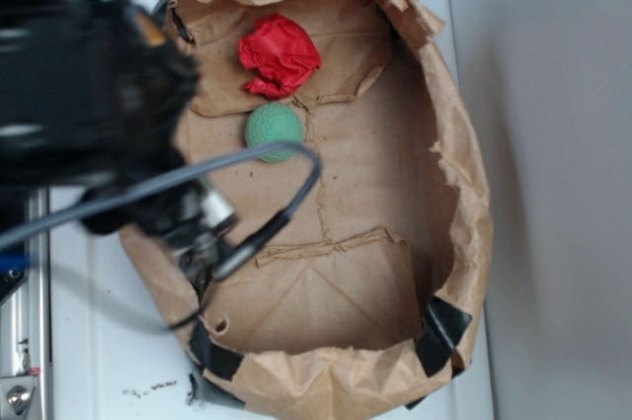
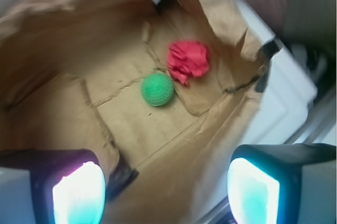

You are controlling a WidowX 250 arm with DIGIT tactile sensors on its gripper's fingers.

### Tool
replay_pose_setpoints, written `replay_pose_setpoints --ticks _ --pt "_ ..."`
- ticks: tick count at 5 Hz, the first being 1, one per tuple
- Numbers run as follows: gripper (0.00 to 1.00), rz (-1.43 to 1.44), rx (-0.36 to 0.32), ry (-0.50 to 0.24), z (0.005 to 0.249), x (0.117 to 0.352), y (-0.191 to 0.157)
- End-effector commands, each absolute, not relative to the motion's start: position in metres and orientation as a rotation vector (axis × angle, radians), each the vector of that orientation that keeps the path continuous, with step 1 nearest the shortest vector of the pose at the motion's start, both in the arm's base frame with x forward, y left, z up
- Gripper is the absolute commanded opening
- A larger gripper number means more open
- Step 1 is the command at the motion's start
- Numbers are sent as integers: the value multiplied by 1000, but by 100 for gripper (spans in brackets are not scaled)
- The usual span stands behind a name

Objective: Grab the red paper.

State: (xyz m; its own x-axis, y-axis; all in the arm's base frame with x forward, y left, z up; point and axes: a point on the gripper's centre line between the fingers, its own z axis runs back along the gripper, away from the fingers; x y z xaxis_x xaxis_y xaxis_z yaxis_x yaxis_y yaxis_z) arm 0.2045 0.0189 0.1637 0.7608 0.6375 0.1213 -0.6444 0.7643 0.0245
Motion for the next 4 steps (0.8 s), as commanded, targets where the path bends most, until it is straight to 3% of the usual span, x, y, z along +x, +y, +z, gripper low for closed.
replay_pose_setpoints --ticks 1,2,3,4 --pt "100 729 50 -164 179 207 27" --pt "100 729 50 -164 179 207 27" --pt "100 788 17 -177 169 238 35" --pt "100 888 40 -189 155 261 44"
